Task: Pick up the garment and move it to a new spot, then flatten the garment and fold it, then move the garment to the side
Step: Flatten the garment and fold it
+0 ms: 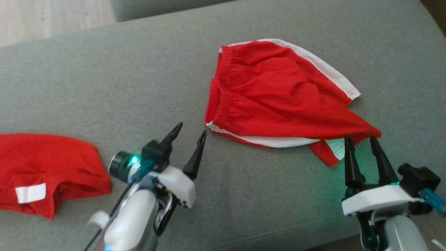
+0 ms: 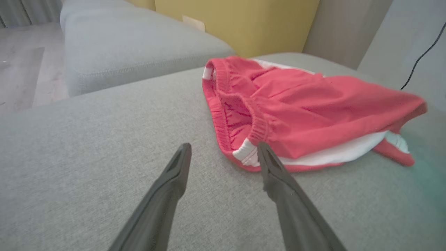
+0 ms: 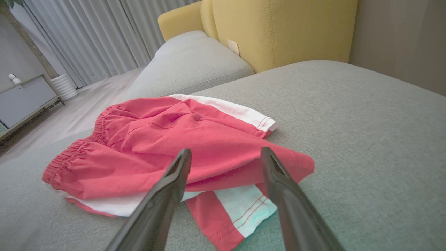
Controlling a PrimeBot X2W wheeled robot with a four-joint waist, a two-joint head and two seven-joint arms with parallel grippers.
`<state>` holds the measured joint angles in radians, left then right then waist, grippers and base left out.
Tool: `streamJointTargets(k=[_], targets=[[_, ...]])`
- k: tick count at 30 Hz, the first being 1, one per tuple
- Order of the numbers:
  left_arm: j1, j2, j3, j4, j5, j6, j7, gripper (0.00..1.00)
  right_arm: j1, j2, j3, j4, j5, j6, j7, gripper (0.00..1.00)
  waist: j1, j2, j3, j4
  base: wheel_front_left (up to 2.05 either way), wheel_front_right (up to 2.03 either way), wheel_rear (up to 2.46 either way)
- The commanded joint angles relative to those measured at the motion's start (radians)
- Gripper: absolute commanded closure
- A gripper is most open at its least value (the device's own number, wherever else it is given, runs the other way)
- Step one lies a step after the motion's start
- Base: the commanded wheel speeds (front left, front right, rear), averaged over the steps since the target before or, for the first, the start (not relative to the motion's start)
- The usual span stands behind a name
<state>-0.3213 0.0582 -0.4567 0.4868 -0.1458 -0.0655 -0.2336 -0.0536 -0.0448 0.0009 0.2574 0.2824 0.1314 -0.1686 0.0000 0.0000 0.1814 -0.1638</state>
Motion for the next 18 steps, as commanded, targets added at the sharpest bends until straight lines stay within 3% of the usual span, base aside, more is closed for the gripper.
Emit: streamJointTargets(k=[1, 8, 18], targets=[[-0.053, 0.011, 0.019, -0.015, 0.012, -0.006, -0.001, 0.0, -0.036, -0.006, 0.028, -0.028, 0.01, -0.001, -0.017, 0.0, 0.0, 0.0, 0.017, -0.013, 0.0, 0.0, 0.0], [-0.167, 0.018, -0.032, 0.134, 0.058, -0.023, -0.008, 0.0, -0.062, -0.006, 0.038, -0.007, 0.02, -0.001, -0.032, 0.0, 0.0, 0.0, 0.05, -0.042, 0.0, 0.0, 0.0], [-0.221, 0.016, -0.051, 0.214, 0.054, -0.031, -0.025, 0.0, -0.079, -0.005, 0.049, 0.026, 0.031, -0.001, -0.049, 0.0, 0.0, 0.0, 0.055, -0.075, 0.0, 0.0, 0.0]])
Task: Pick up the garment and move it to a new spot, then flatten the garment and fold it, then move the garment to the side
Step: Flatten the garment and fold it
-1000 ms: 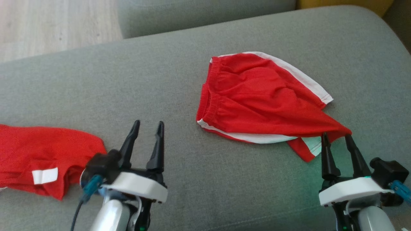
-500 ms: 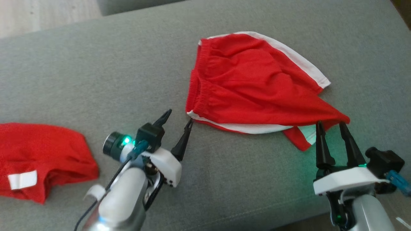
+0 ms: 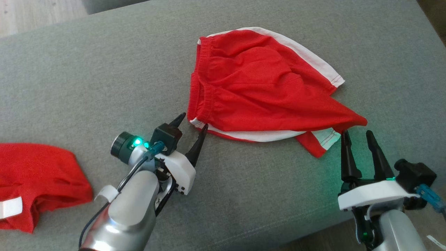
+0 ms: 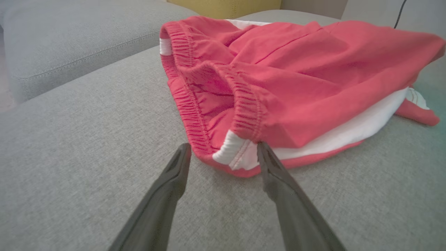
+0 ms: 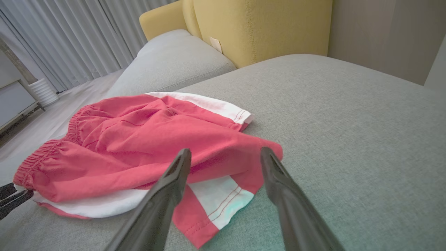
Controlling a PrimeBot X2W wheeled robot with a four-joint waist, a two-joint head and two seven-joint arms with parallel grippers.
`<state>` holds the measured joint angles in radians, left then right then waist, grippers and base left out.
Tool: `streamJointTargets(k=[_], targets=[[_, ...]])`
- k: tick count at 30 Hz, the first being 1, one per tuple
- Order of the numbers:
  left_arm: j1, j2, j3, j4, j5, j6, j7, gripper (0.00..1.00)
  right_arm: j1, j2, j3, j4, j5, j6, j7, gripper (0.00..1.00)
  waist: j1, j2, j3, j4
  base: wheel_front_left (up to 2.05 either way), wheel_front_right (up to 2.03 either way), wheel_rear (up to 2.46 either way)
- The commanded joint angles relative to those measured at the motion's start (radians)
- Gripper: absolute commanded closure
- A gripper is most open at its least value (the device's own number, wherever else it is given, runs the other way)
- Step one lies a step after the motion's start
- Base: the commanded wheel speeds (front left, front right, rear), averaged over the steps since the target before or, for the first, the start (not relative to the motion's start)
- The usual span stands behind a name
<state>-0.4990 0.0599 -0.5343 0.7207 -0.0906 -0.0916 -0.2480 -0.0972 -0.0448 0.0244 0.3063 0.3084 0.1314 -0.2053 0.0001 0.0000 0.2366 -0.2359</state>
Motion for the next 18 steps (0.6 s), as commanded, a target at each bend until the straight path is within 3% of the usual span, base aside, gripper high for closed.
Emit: streamJointTargets(k=[1, 4, 5, 6, 7, 11, 18], targets=[[-0.045, 0.014, 0.026, -0.017, -0.002, -0.005, -0.011, 0.0, -0.036, -0.005, 0.027, -0.02, 0.006, -0.001, -0.014, 0.0, -0.0001, 0.0, 0.0, -0.005, 0.0, 0.0, 0.0], [-0.051, 0.013, 0.022, -0.013, -0.007, -0.007, -0.012, 0.01, -0.038, -0.005, 0.026, -0.005, 0.004, -0.001, -0.015, 0.0, -0.0001, 0.0, 0.001, -0.009, 0.0, 0.0, 0.0], [-0.052, 0.012, 0.02, -0.012, -0.009, -0.008, -0.013, 0.47, -0.038, -0.005, 0.025, 0.001, 0.002, -0.001, -0.014, 0.0, -0.0001, 0.0, 0.002, -0.01, 0.0, 0.0, 0.0], [-0.053, 0.011, 0.019, -0.011, -0.012, -0.01, -0.013, 0.83, -0.038, -0.005, 0.023, 0.008, 0.001, -0.001, -0.011, 0.0, -0.0001, 0.0, 0.002, -0.01, 0.0, 0.0, 0.0], [-0.054, 0.011, 0.018, -0.011, -0.016, -0.011, -0.013, 1.0, -0.039, -0.005, 0.021, 0.016, -0.002, -0.001, -0.008, 0.0, -0.0001, 0.0, 0.002, -0.01, 0.0, 0.0, 0.0], [-0.052, 0.009, 0.02, -0.037, -0.028, -0.012, -0.013, 1.0, -0.044, -0.005, 0.008, 0.055, 0.017, -0.001, 0.009, 0.0, -0.0001, 0.0, 0.003, -0.006, 0.0, 0.0, 0.0], [-0.032, 0.008, 0.02, -0.086, -0.035, -0.011, -0.014, 1.0, -0.095, -0.005, 0.027, 0.184, 0.171, -0.001, 0.035, 0.0, -0.0001, 0.0, 0.004, 0.014, 0.0, 0.0, 0.0]])
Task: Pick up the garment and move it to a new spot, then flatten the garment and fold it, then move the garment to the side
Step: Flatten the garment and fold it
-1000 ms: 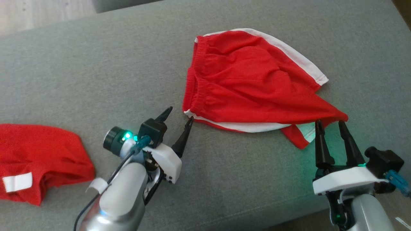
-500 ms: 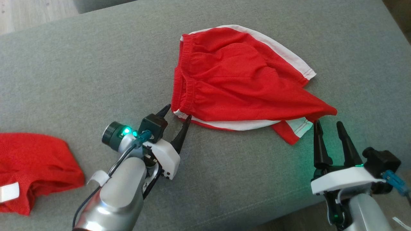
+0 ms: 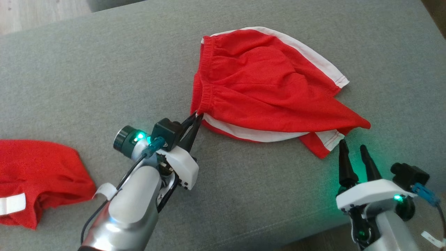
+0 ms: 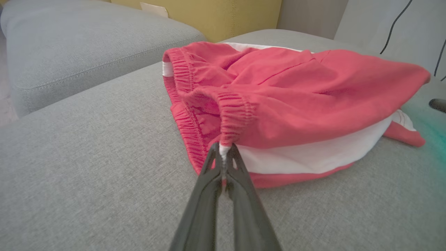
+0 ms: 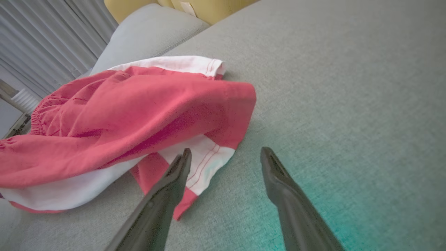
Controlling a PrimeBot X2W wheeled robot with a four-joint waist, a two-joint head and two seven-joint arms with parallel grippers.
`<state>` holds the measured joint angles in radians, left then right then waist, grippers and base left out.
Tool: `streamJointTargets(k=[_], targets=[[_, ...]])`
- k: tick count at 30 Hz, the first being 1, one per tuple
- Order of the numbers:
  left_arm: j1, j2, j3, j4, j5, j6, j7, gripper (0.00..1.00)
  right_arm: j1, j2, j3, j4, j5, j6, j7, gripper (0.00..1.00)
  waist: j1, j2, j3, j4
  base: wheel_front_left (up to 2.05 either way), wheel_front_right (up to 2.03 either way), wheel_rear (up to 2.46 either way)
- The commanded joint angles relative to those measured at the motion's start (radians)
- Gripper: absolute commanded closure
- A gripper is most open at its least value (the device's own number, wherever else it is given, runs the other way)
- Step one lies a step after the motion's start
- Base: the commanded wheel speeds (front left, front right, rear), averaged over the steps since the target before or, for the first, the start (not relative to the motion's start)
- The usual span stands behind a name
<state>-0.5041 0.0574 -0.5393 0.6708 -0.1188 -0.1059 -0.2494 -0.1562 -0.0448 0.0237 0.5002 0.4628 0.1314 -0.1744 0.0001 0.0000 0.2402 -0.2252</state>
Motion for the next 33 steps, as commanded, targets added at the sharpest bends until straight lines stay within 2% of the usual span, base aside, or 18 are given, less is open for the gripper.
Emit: streamJointTargets(k=[1, 7, 14, 15, 17, 18, 19, 28, 33], targets=[[-0.025, 0.01, 0.024, -0.042, -0.008, 0.004, -0.012, 1.0, -0.048, -0.005, 0.032, 0.015, 0.029, -0.001, 0.006, 0.0, -0.0001, 0.0, 0.001, 0.006, 0.0, 0.0, 0.0], [-0.022, 0.005, 0.011, -0.062, -0.011, 0.006, -0.012, 1.0, -0.124, -0.005, 0.066, 0.147, 0.041, -0.001, -0.003, 0.0, -0.0001, 0.0, 0.007, 0.018, 0.0, 0.0, 0.0], [-0.025, 0.002, 0.0, -0.066, -0.016, 0.006, -0.012, 1.0, -0.171, -0.005, 0.096, 0.243, 0.055, -0.001, -0.013, 0.0, -0.0001, 0.0, 0.01, 0.025, 0.0, 0.0, 0.0], [-0.026, 0.002, 0.0, -0.066, -0.017, 0.006, -0.012, 1.0, -0.176, -0.005, 0.101, 0.256, 0.059, -0.001, -0.015, 0.1, -0.0001, 0.0, 0.009, 0.025, 0.0, 0.0, 0.0], [-0.027, 0.002, -0.001, -0.065, -0.018, 0.007, -0.012, 1.0, -0.185, -0.005, 0.11, 0.278, 0.066, -0.001, -0.022, 0.63, -0.0001, 0.0, 0.009, 0.024, 0.0, 0.0, 0.0], [-0.028, 0.002, -0.001, -0.064, -0.019, 0.007, -0.012, 1.0, -0.19, -0.005, 0.115, 0.288, 0.069, -0.001, -0.025, 0.93, -0.0001, 0.0, 0.008, 0.023, 0.0, 0.0, 0.0], [-0.028, 0.002, -0.001, -0.064, -0.019, 0.008, -0.012, 1.0, -0.193, -0.005, 0.12, 0.297, 0.073, -0.001, -0.028, 1.0, -0.0001, 0.0, 0.008, 0.022, 0.0, 0.0, 0.0], [-0.022, 0.008, 0.008, -0.053, -0.028, 0.014, -0.012, 1.0, -0.199, -0.005, 0.126, 0.342, 0.063, -0.001, -0.054, 1.0, -0.0001, 0.0, -0.014, 0.01, 0.0, 0.0, 0.0], [-0.01, 0.012, 0.03, -0.059, -0.048, 0.019, -0.012, 1.0, -0.183, -0.005, 0.118, 0.274, 0.011, -0.001, -0.066, 1.0, -0.0001, 0.0, -0.044, 0.003, 0.0, 0.0, 0.0]])
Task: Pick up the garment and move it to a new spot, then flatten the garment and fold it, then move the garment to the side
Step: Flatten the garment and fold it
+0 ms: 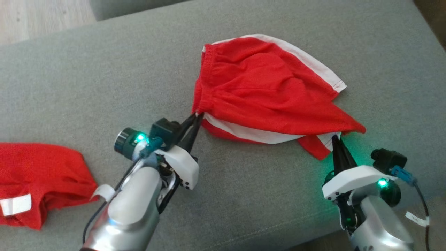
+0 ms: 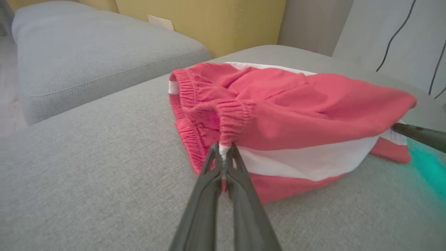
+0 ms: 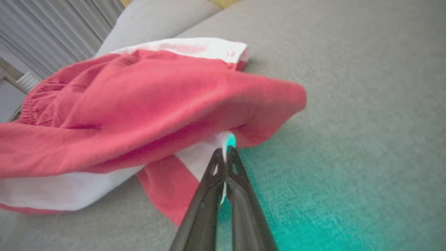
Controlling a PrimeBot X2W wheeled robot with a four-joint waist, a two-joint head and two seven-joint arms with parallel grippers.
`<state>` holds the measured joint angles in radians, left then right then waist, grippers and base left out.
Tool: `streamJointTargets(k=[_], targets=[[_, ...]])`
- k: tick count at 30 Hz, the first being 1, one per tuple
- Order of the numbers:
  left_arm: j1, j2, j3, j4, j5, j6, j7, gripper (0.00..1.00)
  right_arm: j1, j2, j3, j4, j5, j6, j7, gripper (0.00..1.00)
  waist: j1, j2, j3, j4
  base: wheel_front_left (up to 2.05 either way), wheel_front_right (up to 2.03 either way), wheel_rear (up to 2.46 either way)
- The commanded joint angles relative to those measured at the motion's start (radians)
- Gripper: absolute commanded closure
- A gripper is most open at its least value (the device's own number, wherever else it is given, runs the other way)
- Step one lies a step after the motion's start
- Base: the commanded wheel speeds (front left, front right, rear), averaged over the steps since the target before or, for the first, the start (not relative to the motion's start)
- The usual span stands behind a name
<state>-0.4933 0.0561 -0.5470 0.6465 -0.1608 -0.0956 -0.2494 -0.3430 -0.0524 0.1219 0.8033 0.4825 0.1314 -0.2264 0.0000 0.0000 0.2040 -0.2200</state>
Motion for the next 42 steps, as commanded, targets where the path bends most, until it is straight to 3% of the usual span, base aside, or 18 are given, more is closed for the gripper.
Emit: streamJointTargets(k=[1, 10, 18, 25, 33, 38, 42], targets=[[-0.019, 0.016, 0.045, -0.038, -0.012, 0.009, -0.012, 1.0, 0.008, 0.002, 0.014, -0.053, -0.029, -0.001, -0.014, 1.0, 0.0, 0.0, -0.016, -0.003, 0.0, 0.0, 0.0], [-0.053, 0.058, 0.1, -0.104, -0.074, -0.008, -0.008, 1.0, 0.036, -0.07, -0.022, -0.446, -0.131, -0.001, 0.097, 1.0, 0.0, 0.0, -0.109, 0.003, 0.0, 0.0, 0.0], [-0.173, 0.118, 0.163, -0.218, -0.138, -0.019, 0.052, 1.0, -0.063, -0.169, -0.014, -0.791, -0.178, -0.001, 0.245, 1.0, 0.0, 0.0, -0.197, 0.028, 0.0, 0.0, 0.0], [-0.224, 0.15, 0.216, -0.341, -0.19, -0.008, 0.121, 1.0, -0.152, -0.201, -0.027, -0.885, -0.196, -0.001, 0.264, 1.0, 0.0, 0.0, -0.243, 0.067, 0.0, 0.0, 0.0], [-0.139, 0.184, 0.234, -0.503, -0.228, 0.02, 0.207, 1.0, -0.076, -0.168, -0.038, -0.969, -0.176, -0.001, 0.334, 1.0, 0.0, 0.0, -0.271, 0.104, 0.0, 0.0, 0.0], [-0.097, 0.211, 0.231, -0.589, -0.252, 0.022, 0.281, 1.0, -0.04, -0.153, -0.044, -1.005, -0.176, -0.001, 0.394, 1.0, 0.0, 0.0, -0.243, 0.114, 0.0, 0.0, 0.0], [-0.133, 0.225, 0.227, -0.585, -0.279, 0.01, 0.343, 1.0, -0.1, -0.154, -0.042, -0.951, -0.167, -0.001, 0.431, 1.0, 0.0, 0.0, -0.184, 0.107, 0.0, 0.0, 0.0]])
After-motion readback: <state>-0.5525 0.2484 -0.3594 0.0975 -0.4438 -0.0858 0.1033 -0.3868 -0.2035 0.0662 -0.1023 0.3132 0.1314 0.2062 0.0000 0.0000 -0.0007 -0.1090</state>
